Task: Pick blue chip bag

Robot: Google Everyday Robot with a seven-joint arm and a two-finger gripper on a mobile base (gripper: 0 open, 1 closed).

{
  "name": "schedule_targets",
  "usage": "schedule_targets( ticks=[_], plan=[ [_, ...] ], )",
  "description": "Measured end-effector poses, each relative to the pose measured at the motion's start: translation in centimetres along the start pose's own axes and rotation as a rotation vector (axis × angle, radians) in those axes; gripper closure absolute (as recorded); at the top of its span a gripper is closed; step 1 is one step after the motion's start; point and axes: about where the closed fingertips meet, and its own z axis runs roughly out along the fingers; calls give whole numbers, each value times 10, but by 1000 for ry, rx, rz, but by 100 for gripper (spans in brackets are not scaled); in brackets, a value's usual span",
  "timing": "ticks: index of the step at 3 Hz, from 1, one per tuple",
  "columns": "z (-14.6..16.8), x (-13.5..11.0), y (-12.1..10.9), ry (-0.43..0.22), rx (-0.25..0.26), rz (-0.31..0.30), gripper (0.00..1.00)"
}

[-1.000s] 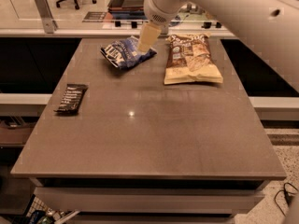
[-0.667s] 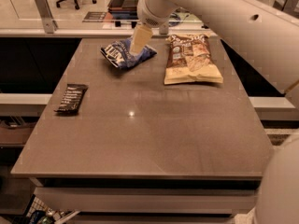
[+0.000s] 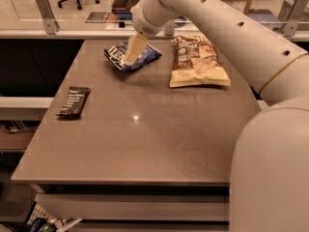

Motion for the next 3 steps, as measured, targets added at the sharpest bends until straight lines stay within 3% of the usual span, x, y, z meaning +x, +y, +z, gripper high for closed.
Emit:
schedule_targets(
  ticks=[1, 2, 3],
  plan=[
    [10, 2, 11, -14, -93, -57, 0],
    [6, 23, 20, 37, -161, -88, 0],
    [5, 35, 14, 83, -172, -109, 0]
  ],
)
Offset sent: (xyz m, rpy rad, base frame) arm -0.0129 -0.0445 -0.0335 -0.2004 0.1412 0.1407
